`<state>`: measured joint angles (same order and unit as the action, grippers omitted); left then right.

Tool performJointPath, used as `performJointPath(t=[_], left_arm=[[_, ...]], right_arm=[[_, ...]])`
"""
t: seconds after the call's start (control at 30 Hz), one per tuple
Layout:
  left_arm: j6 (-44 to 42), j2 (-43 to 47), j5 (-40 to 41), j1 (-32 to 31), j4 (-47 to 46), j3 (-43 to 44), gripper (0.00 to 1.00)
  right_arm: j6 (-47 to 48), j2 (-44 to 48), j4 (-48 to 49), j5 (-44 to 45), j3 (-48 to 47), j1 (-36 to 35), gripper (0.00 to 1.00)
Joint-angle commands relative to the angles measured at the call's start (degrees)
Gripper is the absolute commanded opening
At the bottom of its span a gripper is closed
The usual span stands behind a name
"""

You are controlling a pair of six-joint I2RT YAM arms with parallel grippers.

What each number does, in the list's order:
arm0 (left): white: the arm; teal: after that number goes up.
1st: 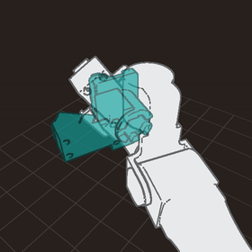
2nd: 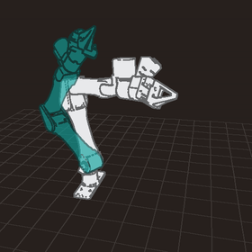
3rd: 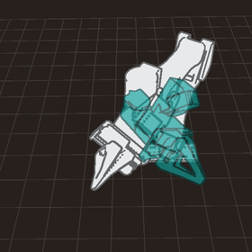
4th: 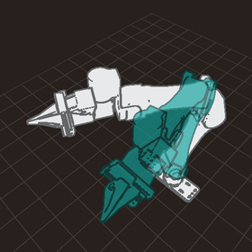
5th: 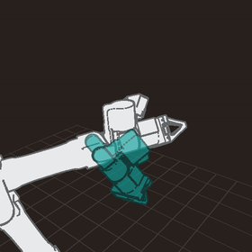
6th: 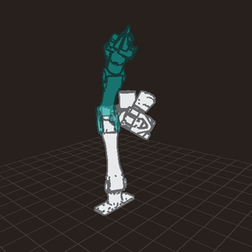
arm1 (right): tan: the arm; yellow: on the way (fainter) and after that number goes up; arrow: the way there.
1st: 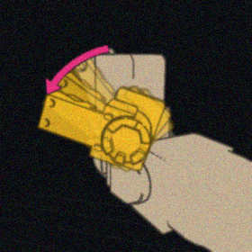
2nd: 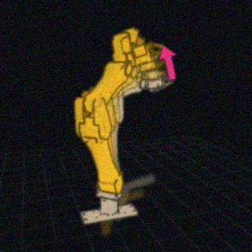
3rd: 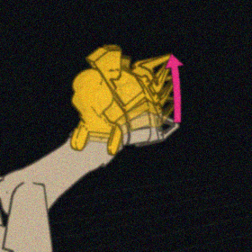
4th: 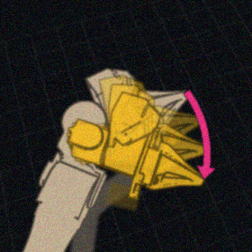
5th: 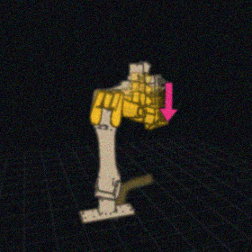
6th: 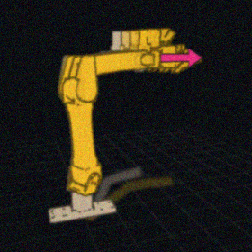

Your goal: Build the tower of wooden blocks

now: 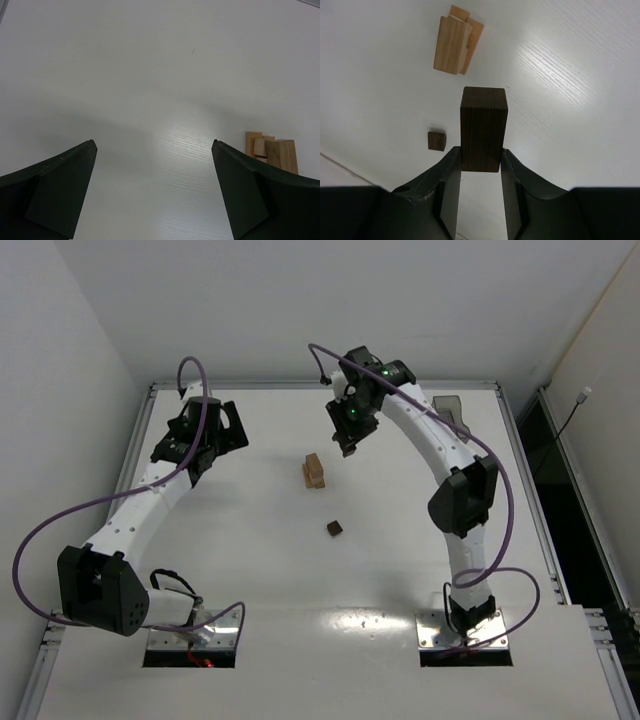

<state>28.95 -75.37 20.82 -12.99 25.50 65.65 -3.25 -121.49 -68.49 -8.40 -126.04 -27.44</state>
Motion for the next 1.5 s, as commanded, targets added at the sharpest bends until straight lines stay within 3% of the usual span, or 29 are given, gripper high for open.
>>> performJointPath(t=[0.0,0.2,0.63,0.9,1.47], left_arm=[[0.05,0.84,0.28,1.04,-2.21,-0.08,1.0],[0.58,0.84,0.28,1.04,-2.73,-0.61,1.0],[1.11,1.37,0.89,4.2,-2.73,-1.75,1.0],[1.72,0.85,0.28,4.73,-3.26,-2.28,1.0],[1.72,0.32,-0.77,4.73,-3.79,-2.81,1.0]], right_arm=[[-6.92,-0.24,-0.68,10.67,-2.55,-3.31,0.0],[-15.55,-3.05,-0.16,19.47,-3.86,-8.5,0.0],[-25.31,-9.28,2.22,18.69,-8.78,-10.7,0.0],[-24.18,-12.45,3.89,12.45,-10.02,-10.18,0.0],[-21.36,-14.64,4.42,10.34,-10.02,-8.59,0.0]])
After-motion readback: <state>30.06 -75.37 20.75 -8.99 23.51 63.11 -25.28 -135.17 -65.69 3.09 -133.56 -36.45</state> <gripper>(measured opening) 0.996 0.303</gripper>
